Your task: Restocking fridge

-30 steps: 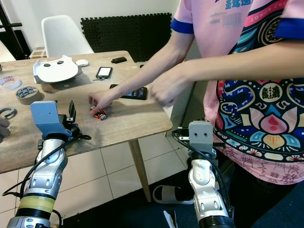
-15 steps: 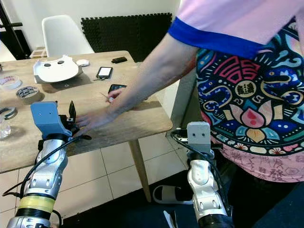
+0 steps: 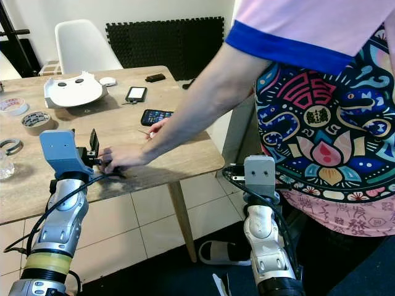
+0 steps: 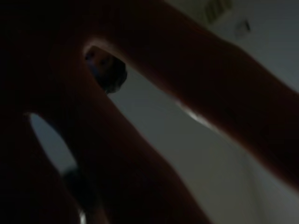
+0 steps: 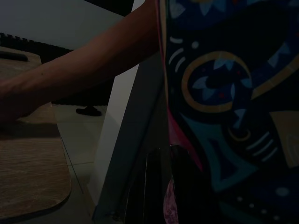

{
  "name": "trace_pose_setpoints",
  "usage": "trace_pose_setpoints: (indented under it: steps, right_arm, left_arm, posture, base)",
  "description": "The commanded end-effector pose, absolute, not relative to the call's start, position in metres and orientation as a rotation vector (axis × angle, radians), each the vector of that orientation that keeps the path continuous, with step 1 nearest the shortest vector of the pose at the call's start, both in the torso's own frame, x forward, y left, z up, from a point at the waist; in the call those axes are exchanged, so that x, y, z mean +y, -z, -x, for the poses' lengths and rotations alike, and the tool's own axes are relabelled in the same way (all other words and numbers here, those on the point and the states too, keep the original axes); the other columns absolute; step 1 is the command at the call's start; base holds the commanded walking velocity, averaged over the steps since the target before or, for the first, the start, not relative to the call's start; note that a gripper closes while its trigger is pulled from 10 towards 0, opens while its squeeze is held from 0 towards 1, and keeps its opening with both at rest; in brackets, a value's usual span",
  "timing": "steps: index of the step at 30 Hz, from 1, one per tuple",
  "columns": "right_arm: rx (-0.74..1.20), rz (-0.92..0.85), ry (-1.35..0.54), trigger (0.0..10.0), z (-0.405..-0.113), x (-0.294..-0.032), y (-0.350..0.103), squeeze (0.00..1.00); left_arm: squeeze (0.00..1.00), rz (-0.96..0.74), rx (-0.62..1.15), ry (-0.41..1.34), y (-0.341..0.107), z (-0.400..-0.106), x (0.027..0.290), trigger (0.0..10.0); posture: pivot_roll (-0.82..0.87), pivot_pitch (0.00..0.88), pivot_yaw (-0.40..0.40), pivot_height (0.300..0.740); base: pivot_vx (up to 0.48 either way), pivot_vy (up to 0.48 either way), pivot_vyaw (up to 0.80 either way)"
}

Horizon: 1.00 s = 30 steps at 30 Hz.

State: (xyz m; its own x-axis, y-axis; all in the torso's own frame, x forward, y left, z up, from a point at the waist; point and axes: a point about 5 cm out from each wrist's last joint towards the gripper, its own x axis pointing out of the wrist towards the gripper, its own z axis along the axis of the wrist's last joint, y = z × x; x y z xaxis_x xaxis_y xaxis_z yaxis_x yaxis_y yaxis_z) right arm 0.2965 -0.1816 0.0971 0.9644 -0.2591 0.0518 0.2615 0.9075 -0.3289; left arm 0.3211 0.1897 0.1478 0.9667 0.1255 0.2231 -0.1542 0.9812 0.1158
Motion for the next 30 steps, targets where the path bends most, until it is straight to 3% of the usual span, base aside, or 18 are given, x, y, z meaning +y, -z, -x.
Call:
trace_pose_setpoints:
  steps: [1, 30]
  right_arm:
    - [0.006, 0.344, 0.285, 10.0, -0.294, -0.187, -0.094, 0.00]
    - [0.011, 0.333, 0.284, 10.0, -0.294, -0.183, -0.094, 0.00]
  left_arm:
    - [0.00, -0.125, -0.200, -0.129, -0.144, -0.322, 0.185, 10.0]
    - [0.00, -0.115, -0.216, -0.123, -0.156, -0.330, 0.186, 10.0]
  posture:
    - [-0.03, 0.000, -0.033, 0.740]
    - [-0.02, 0.000, -0.027, 0.740]
  base:
    - [0.000, 0.000, 0.00]
    - [0.000, 0.000, 0.00]
